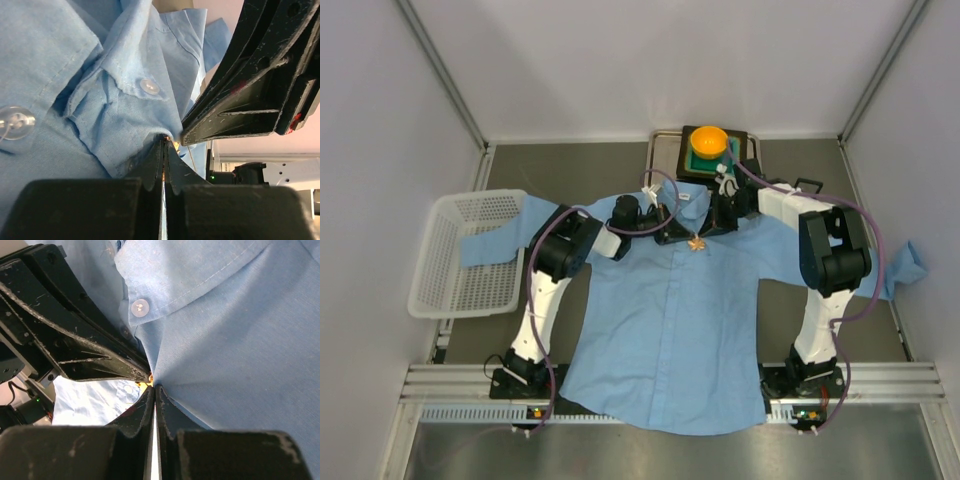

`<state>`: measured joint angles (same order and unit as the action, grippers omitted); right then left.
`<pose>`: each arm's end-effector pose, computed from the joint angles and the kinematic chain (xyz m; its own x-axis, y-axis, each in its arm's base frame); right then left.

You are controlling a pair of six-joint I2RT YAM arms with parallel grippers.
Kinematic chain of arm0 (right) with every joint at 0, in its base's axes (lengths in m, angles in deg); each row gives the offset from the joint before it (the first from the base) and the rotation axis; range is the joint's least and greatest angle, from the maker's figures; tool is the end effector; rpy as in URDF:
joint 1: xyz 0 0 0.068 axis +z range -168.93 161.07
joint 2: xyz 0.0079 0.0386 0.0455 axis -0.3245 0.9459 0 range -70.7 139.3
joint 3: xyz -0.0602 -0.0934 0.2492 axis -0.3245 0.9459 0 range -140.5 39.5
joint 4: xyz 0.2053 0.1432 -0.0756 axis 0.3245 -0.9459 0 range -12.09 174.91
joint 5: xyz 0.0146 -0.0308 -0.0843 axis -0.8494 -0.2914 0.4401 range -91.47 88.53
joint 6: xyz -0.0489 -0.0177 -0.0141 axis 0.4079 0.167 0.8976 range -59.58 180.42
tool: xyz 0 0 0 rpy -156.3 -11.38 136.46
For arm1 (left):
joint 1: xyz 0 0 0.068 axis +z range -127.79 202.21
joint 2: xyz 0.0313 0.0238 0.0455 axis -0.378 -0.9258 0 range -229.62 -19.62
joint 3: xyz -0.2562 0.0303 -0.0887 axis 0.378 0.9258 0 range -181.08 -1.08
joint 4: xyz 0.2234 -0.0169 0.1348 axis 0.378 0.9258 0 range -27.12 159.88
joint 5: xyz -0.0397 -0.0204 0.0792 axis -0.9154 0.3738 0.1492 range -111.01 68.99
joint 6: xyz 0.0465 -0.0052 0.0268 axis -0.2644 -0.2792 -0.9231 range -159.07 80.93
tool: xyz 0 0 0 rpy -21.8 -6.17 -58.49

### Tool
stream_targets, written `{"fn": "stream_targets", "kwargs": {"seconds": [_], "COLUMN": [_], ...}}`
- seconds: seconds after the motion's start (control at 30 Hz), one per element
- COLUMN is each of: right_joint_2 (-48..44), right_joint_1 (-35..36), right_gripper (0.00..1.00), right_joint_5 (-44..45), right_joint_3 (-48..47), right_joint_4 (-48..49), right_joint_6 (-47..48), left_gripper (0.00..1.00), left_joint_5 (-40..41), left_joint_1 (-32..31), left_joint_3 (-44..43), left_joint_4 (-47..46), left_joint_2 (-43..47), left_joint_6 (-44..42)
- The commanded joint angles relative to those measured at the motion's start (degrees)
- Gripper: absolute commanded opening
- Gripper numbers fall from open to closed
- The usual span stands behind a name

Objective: Pin the brooch onto the clothing

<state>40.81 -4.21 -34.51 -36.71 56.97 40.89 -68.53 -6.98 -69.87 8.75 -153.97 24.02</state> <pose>0.3802 0.1201 0.1739 -0.9645 0.0362 -0.2615 -0.1359 0.7811 0.6094 0.3858 -0.2456 0.0847 -0.9347 -0.1675 -0.3134 0.2806 0.1934 -0.9402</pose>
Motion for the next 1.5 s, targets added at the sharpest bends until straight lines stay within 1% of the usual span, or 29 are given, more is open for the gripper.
{"fn": "stream_targets", "kwargs": {"seconds": [0.0,0.13,0.27,0.33,0.37,0.43,0.47,0.53,0.57,0.67,0.77,0.83,0.93,1.07,1.17,1.47], "right_joint_2": [0.47,0.12,-0.93,-1.20,-1.29,-1.38,-1.46,-1.38,-1.20,-0.67,0.82,2.66,4.51,9.33,11.27,12.77], "right_joint_1": [-0.39,-0.92,-1.45,-1.71,-1.71,-2.41,-2.85,-4.16,-4.61,-6.54,-7.86,-8.13,-8.13,-8.13,-8.13,-8.13], "right_gripper": [0.05,0.11,0.21,0.24,0.28,0.34,0.43,0.50,0.55,0.61,0.60,0.60,0.59,0.59,0.58,0.54], "right_joint_5": [-0.36,-0.01,-0.01,0.43,0.43,-0.27,-0.71,-1.94,-2.64,-6.42,-11.42,-15.73,-19.34,-21.45,-24.35,-30.50], "right_joint_3": [-2.90,-3.95,-4.92,-5.62,-5.88,-6.58,-6.76,-7.72,-8.25,-9.84,-10.54,-10.89,-10.98,-12.04,-12.39,-11.42], "right_joint_4": [-1.32,-2.38,-2.99,-3.52,-3.69,-4.39,-4.49,-4.92,-5.28,-7.21,-10.09,-12.12,-14.50,-15.39,-15.56,-15.74], "right_joint_6": [1.42,3.26,5.37,7.13,7.75,9.15,9.59,11.17,11.96,15.21,19.26,25.20,29.97,31.39,31.75,32.27], "left_gripper": [0.00,0.00,0.00,0.00,0.00,0.00,0.00,0.00,0.00,0.00,0.00,0.00,0.00,0.00,0.00,0.00], "left_joint_5": [-1.42,-1.78,-1.87,-1.69,-1.78,-1.95,-2.04,-2.13,-2.22,-2.22,-2.57,-2.74,-2.92,-3.18,-3.36,-3.54], "left_joint_1": [-0.60,-0.69,-0.78,-0.78,-0.78,-0.78,-0.78,-0.69,-0.61,-0.69,-0.61,-0.60,-0.60,-0.69,-0.52,-0.60], "left_joint_3": [-2.31,-2.13,-1.61,-1.69,-2.04,-2.22,-2.48,-2.48,-2.40,-2.13,-2.31,-2.48,-2.75,-3.10,-3.10,-3.10], "left_joint_4": [-8.00,-10.12,-12.05,-12.23,-12.23,-12.93,-12.84,-12.67,-12.67,-13.02,-13.81,-14.25,-15.39,-16.10,-16.18,-16.71], "left_joint_2": [-2.50,-3.12,-3.73,-3.91,-4.08,-4.26,-4.35,-4.43,-4.35,-4.52,-4.79,-4.87,-5.14,-5.05,-4.96,-5.14], "left_joint_6": [2.38,3.79,4.85,4.76,4.76,4.94,4.94,4.85,4.85,5.03,5.38,5.55,5.99,5.55,5.29,5.55]}}
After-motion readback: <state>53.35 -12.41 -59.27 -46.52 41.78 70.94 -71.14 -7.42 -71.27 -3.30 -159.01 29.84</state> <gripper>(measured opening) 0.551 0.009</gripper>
